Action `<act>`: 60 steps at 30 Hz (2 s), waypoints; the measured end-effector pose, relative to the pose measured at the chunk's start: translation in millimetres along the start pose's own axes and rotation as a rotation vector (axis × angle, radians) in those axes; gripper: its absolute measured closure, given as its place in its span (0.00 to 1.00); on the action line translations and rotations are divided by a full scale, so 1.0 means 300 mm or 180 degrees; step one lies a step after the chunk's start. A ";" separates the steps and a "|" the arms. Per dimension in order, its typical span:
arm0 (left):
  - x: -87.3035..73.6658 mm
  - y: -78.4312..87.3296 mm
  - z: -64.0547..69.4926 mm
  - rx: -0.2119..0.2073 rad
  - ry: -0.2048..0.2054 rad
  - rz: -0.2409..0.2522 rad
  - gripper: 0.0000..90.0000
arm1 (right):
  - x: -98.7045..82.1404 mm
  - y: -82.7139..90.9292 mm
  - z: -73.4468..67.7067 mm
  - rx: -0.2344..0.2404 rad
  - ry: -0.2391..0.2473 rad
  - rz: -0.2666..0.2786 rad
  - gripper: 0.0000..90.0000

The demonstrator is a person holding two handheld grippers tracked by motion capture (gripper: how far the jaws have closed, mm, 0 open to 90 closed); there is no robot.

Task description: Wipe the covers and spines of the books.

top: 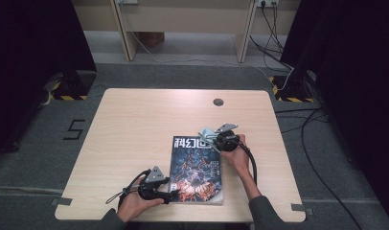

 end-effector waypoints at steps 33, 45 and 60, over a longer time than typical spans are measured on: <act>-0.002 0.001 -0.001 0.0003 -0.0015 0.0009 0.39 | 0.098 -0.052 -0.186 0.0313 0.0299 0.0024 0.90; -0.003 0.001 -0.001 0.0004 -0.0012 0.0017 0.39 | 0.167 -0.099 -0.243 0.0373 0.0374 -0.0009 0.89; -0.004 0.001 0.000 0.0009 -0.0005 0.0035 0.39 | 0.141 -0.060 -0.302 0.0529 0.0657 0.0032 0.89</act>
Point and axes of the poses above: each handheld gripper's, and its own axes: y roughly backward along the jaws, x roughly out of its top, z roughly to its right, the point moved 5 cm from there along -y, roughly forward along the jaws, and after that the axes turned 5 degrees about -x, right-handed, at the moved point
